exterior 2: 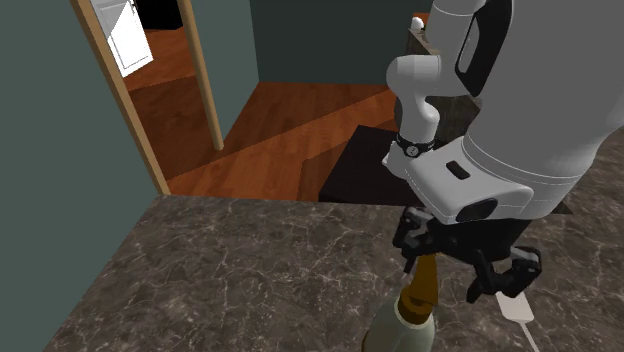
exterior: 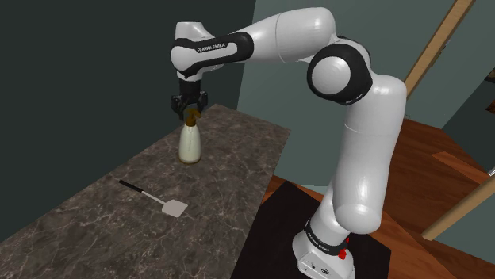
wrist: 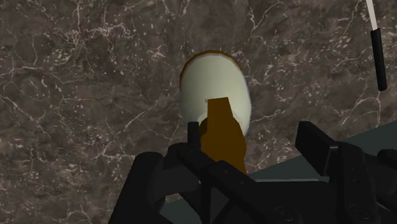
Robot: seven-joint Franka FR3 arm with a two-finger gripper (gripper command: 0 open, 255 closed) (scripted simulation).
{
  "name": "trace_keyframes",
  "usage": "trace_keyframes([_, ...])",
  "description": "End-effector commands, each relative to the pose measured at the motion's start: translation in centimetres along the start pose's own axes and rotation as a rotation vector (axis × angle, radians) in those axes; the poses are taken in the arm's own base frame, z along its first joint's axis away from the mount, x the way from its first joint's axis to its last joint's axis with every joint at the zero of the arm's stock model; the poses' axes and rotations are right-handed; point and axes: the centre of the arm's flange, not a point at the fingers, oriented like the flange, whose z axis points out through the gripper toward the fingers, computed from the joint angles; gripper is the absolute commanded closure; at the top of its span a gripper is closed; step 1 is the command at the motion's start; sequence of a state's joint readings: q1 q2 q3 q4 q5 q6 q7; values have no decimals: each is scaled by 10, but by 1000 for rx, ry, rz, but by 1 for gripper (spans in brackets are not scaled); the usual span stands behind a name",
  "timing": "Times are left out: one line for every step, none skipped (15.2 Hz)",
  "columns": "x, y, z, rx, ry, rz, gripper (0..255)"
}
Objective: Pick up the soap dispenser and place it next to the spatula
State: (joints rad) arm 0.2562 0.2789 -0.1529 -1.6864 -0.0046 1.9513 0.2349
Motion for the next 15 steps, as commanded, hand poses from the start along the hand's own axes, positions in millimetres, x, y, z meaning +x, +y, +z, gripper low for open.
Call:
trace_keyframes([0,0,0,0,0,0,0])
trace_keyframes([0,0,0,0,0,0,0])
trace_keyframes([0,0,0,0,0,0,0])
trace_keyframes([0,0,0,0,0,0,0])
trace_keyframes([0,0,-13,0,0,0,0])
trace_keyframes([0,0,-27,0,0,0,0])
trace_keyframes([0,0,-40,0,0,0,0])
trace_keyframes([0,0,-50,0,0,0,0])
trace_keyframes([0,0,-50,0,0,0,0])
trace_keyframes([0,0,-50,0,0,0,0])
trace_keyframes([0,0,-50,0,0,0,0])
trace_keyframes([0,0,-50,0,0,0,0])
trace_keyframes([0,0,-50,0,0,0,0])
trace_keyframes([0,0,-50,0,0,0,0])
trace_keyframes([0,0,-50,0,0,0,0])
